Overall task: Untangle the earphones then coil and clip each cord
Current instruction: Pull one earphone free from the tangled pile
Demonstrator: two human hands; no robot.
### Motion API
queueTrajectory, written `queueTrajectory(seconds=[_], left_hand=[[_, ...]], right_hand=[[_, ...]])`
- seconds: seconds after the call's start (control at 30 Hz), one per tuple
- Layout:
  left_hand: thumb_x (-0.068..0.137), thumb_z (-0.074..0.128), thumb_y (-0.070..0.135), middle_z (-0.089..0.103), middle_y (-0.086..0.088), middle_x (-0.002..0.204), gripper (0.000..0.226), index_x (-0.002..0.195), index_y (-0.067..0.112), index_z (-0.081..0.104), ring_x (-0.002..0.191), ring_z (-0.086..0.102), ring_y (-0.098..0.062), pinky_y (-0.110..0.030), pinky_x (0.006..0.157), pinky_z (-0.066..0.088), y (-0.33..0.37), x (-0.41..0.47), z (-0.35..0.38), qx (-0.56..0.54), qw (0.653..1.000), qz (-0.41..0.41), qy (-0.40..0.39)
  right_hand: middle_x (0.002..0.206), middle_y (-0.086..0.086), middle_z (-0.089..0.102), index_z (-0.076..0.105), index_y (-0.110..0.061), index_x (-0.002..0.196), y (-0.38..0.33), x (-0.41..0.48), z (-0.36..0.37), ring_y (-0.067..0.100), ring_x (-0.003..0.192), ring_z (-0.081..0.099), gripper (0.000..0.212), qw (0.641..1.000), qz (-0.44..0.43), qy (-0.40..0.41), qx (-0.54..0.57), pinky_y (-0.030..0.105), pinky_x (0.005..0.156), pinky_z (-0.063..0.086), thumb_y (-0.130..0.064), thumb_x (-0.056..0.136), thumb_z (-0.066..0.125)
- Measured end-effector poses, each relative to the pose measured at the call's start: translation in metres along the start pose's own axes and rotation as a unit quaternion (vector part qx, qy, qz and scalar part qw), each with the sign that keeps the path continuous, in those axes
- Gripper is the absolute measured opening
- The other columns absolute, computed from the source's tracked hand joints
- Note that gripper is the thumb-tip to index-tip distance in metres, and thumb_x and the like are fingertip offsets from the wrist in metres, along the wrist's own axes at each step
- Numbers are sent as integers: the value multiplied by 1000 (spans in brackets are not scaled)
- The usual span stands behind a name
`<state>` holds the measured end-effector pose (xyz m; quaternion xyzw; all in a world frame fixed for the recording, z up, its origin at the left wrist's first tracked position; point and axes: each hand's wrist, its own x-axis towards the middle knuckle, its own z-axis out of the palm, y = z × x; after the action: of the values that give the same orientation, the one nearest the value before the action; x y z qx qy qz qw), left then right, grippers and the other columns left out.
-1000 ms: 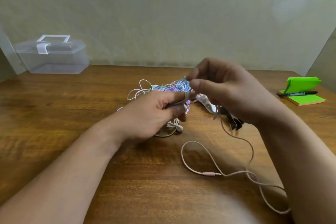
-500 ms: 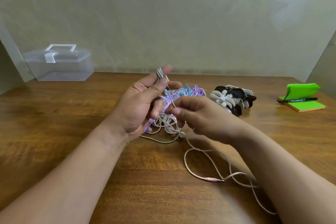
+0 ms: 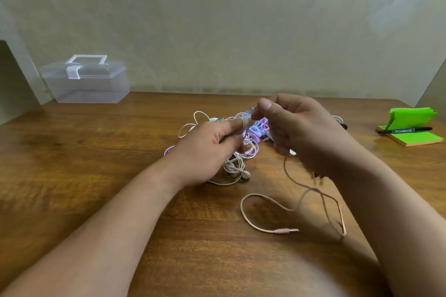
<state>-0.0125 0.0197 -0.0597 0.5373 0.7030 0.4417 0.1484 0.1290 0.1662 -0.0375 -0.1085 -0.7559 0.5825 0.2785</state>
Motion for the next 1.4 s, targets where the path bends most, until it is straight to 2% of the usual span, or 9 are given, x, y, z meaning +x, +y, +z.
queueTrajectory(seconds=[0.17,0.47,0.67,0.87,1.03,1.17,1.27,1.33,1.4], left_hand=[[109,48,14,57,6,73,25,108,1,69,60,45,-3,-18,52,35,6,-5,0,-148,981,3,-127],[101,51,22,69,-8,82,41,140,19,63,45,47,-10,-20,50,40,4,6,0,-478,874,28,-89],[108,34,19,64,-12,141,44,149,16,50,45,51,-11,-20,51,46,-1,9,-10,-465,882,17,-77],[107,45,19,70,-6,134,36,140,21,59,36,40,-3,-13,47,38,-3,10,-5,-421,906,11,-39],[95,61,26,75,-6,123,41,135,19,64,32,30,-1,-13,40,26,-5,12,-3,-371,927,-8,55],[102,58,14,76,-7,117,35,136,9,63,31,37,1,-10,36,27,-3,12,0,-355,925,-37,133],[103,57,17,76,-5,119,34,137,10,63,31,28,0,-12,34,25,-5,13,1,-342,927,-46,144],[103,57,12,75,-11,120,31,133,8,64,40,52,3,-10,44,40,-4,14,2,-353,922,-58,145],[101,60,15,76,-8,119,29,129,15,68,90,76,-6,-22,83,58,-8,14,5,-333,932,-47,132]], right_hand=[[52,-4,32,66,-13,77,3,2,-8,15,46,26,31,999,9,36,6,24,44,22,-30,103,62],[54,-12,39,68,-22,100,26,0,15,6,47,25,15,997,45,-58,33,22,45,21,-32,104,58],[54,-17,45,71,-8,111,25,-3,27,0,50,40,28,992,1,-60,-107,14,51,34,-28,109,52],[58,-26,57,72,-12,110,25,-5,31,-7,55,51,22,983,-17,-76,-167,9,59,39,-21,110,52],[85,-2,71,70,-26,105,29,-5,34,18,79,63,17,958,-32,-80,-274,35,74,50,-32,108,55],[76,-7,63,66,-24,106,27,-7,41,8,68,55,19,932,-61,-92,-344,26,62,42,-34,109,50],[81,-6,60,57,-26,104,24,-8,48,16,73,55,19,883,-95,-89,-450,41,69,48,-37,110,43],[87,-5,61,54,-26,101,21,-10,52,24,79,58,21,857,-122,-77,-494,45,70,49,-39,110,40],[87,-6,61,54,-25,98,20,-12,52,24,78,58,23,859,-146,-56,-487,46,68,49,-39,109,41]])
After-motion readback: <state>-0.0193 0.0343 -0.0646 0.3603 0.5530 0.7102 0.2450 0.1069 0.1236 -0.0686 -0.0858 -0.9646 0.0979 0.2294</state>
